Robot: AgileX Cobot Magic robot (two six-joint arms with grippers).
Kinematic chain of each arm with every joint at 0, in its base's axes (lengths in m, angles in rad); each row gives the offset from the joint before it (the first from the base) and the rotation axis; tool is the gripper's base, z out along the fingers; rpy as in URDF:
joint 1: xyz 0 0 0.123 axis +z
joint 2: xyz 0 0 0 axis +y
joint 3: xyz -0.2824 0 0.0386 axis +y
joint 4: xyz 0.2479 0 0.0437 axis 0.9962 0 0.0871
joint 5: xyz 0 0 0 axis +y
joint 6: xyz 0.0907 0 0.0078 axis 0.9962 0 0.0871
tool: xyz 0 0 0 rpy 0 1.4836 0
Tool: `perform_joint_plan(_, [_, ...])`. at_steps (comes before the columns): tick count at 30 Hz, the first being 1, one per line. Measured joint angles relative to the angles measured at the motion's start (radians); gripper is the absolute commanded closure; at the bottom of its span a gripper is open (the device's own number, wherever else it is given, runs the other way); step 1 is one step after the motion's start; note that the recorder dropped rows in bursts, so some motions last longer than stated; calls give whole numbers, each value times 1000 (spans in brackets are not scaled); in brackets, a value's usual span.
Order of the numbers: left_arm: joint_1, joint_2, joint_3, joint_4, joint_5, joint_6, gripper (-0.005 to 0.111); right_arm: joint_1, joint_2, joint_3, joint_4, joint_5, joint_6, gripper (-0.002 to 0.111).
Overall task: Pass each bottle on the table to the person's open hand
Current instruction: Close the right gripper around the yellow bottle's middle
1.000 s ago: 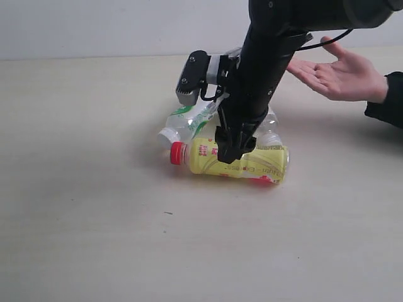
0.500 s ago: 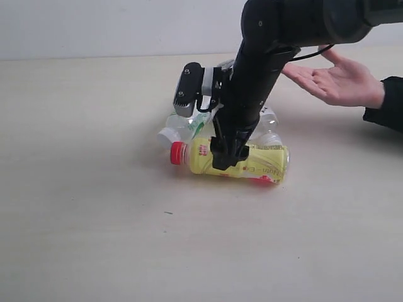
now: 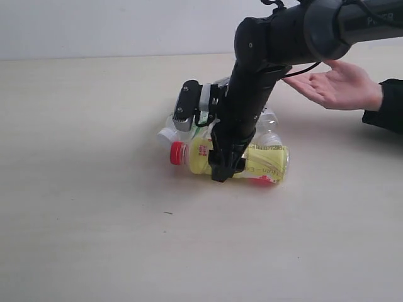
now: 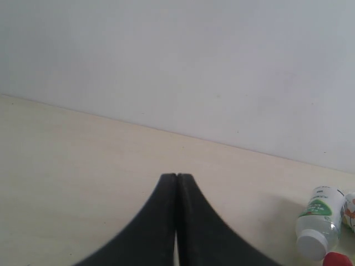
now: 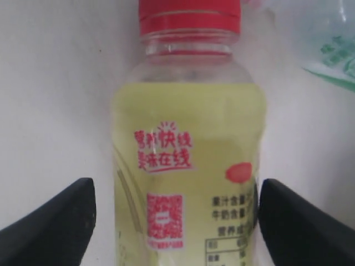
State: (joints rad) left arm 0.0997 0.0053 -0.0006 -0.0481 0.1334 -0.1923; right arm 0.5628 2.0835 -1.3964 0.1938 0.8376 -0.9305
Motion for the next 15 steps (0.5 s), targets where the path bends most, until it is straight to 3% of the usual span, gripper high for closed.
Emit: perform_joint_plan(15, [0, 0, 0, 0, 0, 0, 107, 0, 11, 0, 9, 0, 10, 35])
